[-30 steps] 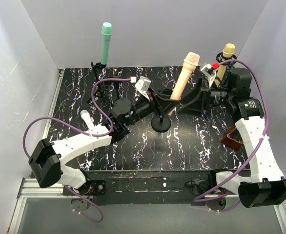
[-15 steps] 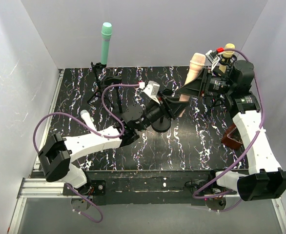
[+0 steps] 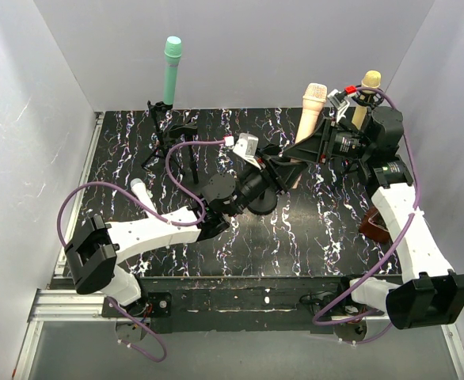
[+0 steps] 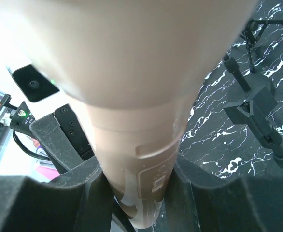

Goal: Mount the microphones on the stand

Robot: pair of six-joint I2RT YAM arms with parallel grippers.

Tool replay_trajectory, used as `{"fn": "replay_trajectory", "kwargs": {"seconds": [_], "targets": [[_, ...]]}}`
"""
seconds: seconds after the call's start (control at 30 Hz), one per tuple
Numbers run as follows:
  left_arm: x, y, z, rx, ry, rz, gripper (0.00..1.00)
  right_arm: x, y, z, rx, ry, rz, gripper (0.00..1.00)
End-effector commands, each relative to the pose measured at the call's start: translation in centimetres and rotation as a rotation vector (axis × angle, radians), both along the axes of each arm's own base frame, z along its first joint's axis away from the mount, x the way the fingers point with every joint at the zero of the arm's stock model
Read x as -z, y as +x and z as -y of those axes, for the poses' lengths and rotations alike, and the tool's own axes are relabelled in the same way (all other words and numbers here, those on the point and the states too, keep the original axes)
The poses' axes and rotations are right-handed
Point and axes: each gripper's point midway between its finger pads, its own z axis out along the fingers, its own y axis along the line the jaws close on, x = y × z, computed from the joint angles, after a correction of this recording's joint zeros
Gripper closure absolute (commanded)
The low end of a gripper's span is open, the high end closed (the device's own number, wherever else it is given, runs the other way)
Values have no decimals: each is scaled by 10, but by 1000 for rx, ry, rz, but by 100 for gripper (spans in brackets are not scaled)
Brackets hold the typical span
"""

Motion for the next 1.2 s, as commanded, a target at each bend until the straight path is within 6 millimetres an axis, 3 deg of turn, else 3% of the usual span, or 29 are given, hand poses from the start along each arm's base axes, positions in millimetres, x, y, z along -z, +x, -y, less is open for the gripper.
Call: {"fn": "replay_trajectory", "kwargs": {"seconds": [0.0,0.1,0.17,0.23,0.33,0.5,0.73,0.9,1.17], "targets": [[-39,-8,-7,24,-91,47,86,-17,-14,-1,-53,10,91,99],[-41,-23,-14,79,-72,57,40,-13,-16,2,-66,-25,139,99],[-44,-36,-25,110,-56,90,17,-7,-23,4,-97,-57,198,99],[-50,-45,-42,120,-42,104,2,2,-31,7,-140,-89,267,99],[-58,-48,-64,137,12,110,2,15,-44,8,-199,-103,309,99],[-66,-27,-77,247,48,35,2,28,-60,7,-270,-107,349,99],[-67,-20,-44,411,27,11,5,30,-65,6,-287,-103,351,99],[-60,-13,-33,421,33,-7,14,31,-66,5,-299,-96,342,99],[-55,-17,-12,466,13,2,22,35,-64,2,-309,-86,311,99]]}}
